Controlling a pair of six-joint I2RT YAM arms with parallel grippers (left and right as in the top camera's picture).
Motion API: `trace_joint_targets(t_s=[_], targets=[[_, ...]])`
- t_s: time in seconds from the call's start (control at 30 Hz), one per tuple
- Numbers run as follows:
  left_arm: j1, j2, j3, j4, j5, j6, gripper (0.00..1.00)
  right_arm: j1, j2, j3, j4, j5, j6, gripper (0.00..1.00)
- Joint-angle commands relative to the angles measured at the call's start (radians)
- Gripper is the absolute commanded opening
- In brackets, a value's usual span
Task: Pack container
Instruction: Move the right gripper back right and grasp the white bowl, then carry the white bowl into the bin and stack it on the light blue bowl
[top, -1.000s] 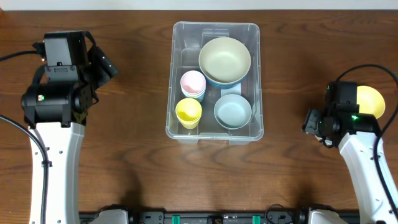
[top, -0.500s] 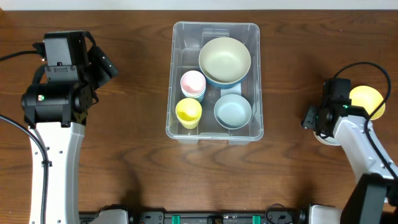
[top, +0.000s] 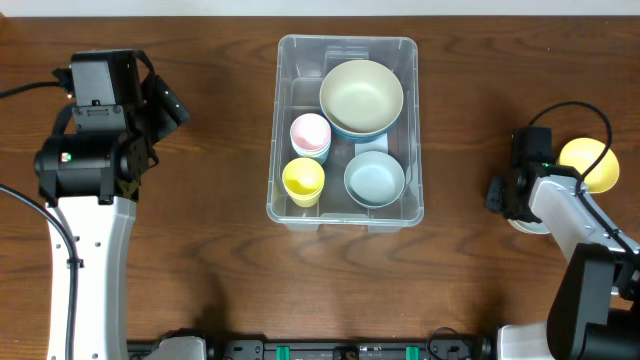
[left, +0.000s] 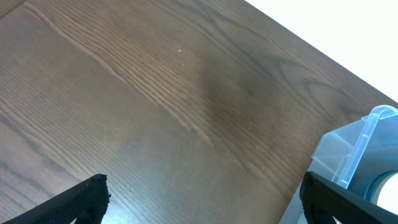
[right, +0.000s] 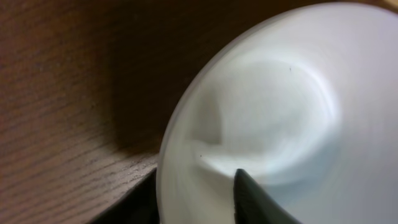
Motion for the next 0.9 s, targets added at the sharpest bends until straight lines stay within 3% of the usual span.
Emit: trace_joint_targets(t_s=[0.0,0.1,0.27,0.5,0.67,0.87], targets=[[0.003,0.005,0.012,-0.002,-0.016,-0.002,0.98,-0.006,0.003,-0.003,0.0,0.017,0.0,0.2],[0.003,0.005,0.012,-0.002,-0.016,-0.002,0.98,-0.006,0.003,-0.003,-0.008,0.013,0.0,0.02],[0.003,0.005,0.012,-0.002,-0.016,-0.002,0.98,-0.004,0.002,0.024,-0.04,-0.028,0.0,0.01],[0.003,0.005,0.012,-0.002,-0.016,-0.002,0.98,0.044,0.001,0.236,-0.259,-0.108,0.0,0.01],[0.003,0.005,0.012,-0.002,-0.016,-0.002,0.98,0.147,0.001,0.436,-0.335,-0.236,-0.071,0.01],[0.003,0.005,0.012,-0.002,-0.016,-0.002,0.98,0.36,0.001,0.681,-0.387,-0.215,-0.17,0.01]])
